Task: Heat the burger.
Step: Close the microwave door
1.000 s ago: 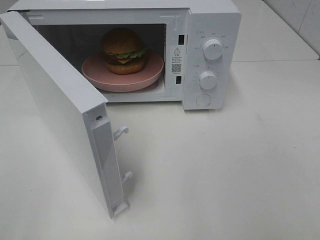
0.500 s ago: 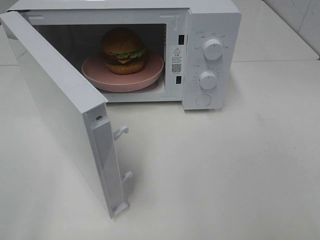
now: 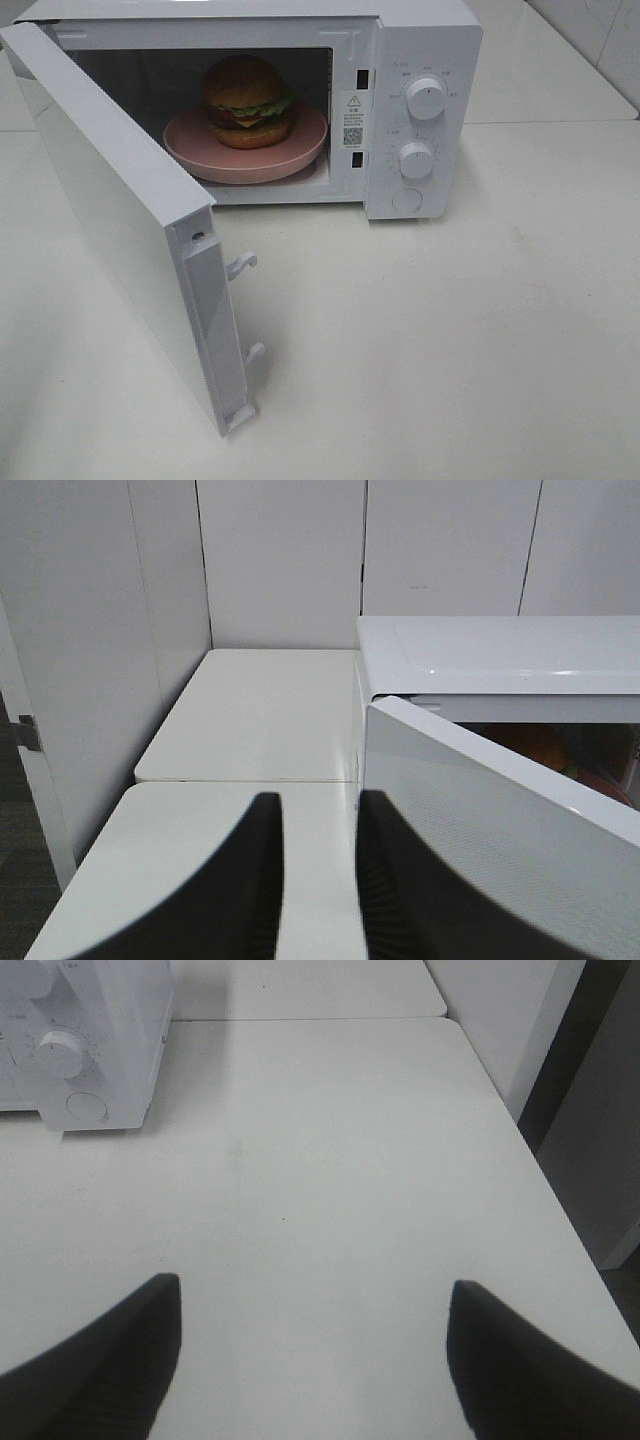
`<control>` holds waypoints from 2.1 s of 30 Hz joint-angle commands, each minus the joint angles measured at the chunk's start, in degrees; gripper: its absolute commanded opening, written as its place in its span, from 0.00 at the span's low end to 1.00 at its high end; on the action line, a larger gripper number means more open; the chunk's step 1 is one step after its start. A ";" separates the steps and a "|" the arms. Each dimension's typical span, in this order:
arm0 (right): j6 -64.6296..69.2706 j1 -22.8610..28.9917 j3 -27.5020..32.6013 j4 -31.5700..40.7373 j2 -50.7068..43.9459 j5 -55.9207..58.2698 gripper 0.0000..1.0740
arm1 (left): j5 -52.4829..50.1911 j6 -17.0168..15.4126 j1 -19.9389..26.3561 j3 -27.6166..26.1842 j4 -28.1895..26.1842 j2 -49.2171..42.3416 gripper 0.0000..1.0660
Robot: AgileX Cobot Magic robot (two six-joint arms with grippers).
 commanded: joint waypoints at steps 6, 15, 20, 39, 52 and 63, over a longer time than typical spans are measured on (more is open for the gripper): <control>-0.57 -0.11 0.00 0.11 -1.49 -0.46 0.67 | -13.98 0.00 0.23 0.92 -0.57 9.22 0.00; -0.57 -0.11 0.00 0.11 -1.49 -0.46 0.67 | -39.19 -0.06 0.23 11.57 -0.57 15.58 0.00; -0.57 -0.11 0.00 0.11 -1.49 -0.46 0.67 | -51.17 -1.55 0.23 18.05 -0.57 19.19 0.00; -0.57 -0.11 0.00 0.11 -1.49 -0.46 0.67 | -65.60 -9.80 0.23 22.23 -0.34 40.91 0.00; -0.57 -0.11 0.00 0.11 -1.49 -0.46 0.67 | -73.17 -19.65 0.23 19.60 15.13 54.37 0.00; -0.57 -0.11 0.00 0.11 -1.49 -0.46 0.67 | -76.89 -19.71 -7.05 15.53 19.60 67.72 0.00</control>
